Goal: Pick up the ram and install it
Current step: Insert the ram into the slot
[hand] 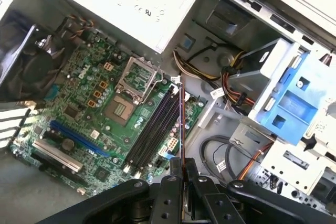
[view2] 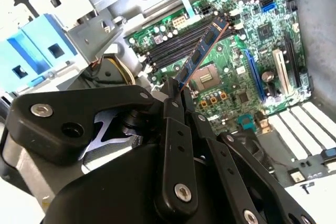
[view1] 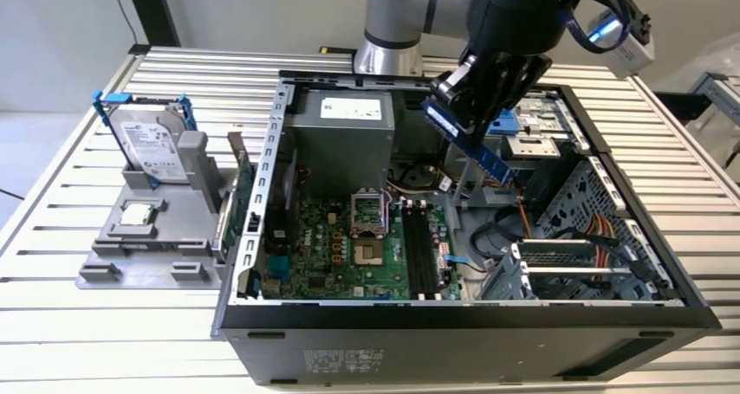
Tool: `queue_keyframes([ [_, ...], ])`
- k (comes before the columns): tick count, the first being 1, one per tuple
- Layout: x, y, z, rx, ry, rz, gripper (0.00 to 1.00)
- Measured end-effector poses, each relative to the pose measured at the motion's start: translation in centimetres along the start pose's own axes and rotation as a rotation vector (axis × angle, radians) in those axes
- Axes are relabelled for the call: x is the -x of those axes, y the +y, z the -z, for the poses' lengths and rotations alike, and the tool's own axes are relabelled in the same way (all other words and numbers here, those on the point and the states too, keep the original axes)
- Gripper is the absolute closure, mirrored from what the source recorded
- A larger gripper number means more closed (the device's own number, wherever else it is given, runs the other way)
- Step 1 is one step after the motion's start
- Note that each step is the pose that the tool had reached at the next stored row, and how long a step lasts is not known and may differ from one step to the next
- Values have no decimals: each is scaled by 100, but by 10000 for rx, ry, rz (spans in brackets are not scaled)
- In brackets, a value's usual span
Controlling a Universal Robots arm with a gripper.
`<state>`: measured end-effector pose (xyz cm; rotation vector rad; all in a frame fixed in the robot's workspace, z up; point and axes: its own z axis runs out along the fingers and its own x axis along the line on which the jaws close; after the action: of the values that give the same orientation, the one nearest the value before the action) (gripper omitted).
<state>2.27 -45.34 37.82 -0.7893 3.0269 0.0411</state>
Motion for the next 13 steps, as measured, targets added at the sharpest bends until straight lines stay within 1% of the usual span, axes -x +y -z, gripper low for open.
queue_keyframes([
  [13, 0, 0, -2, -36, -40, -1834, 100],
])
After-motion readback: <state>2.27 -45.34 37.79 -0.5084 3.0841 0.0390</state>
